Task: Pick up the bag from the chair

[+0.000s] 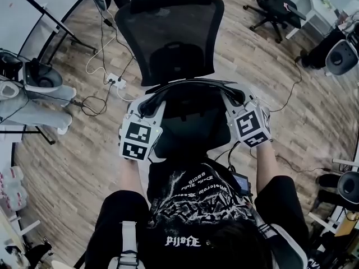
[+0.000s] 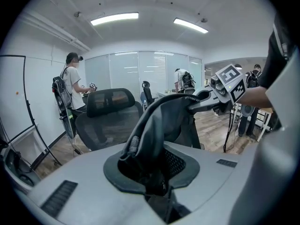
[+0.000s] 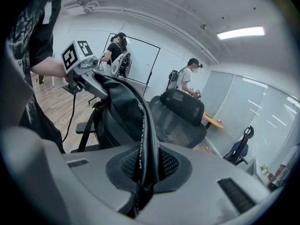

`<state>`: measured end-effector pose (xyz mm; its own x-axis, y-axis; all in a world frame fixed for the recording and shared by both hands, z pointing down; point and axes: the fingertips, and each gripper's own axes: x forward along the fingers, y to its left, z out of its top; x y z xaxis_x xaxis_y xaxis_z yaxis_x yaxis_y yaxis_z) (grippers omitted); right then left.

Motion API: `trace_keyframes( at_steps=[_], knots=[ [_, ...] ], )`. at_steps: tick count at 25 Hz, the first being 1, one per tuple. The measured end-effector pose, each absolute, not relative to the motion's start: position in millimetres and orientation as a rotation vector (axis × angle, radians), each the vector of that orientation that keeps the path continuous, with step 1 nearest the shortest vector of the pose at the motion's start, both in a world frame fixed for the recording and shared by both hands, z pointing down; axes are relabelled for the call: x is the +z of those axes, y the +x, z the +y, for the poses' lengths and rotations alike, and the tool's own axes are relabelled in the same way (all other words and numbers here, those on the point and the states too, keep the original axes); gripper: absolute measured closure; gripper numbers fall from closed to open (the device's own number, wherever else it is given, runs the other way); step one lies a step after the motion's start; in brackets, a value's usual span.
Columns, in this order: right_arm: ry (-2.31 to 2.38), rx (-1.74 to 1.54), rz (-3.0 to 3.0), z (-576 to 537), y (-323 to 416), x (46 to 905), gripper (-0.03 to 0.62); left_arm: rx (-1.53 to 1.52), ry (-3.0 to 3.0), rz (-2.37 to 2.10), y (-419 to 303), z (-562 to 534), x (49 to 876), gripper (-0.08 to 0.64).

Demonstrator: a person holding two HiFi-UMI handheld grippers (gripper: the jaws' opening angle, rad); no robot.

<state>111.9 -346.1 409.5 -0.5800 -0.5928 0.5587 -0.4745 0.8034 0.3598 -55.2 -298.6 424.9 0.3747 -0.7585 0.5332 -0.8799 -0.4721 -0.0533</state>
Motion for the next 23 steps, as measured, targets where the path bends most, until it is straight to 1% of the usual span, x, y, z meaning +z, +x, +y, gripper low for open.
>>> trace_keyframes(
  at_steps=[23],
  knots=[
    [0.717, -0.218, -2.265, -340, 112, 442, 0.575, 0.726, 2.359, -1.411, -53, -290, 451, 0.486]
  ],
)
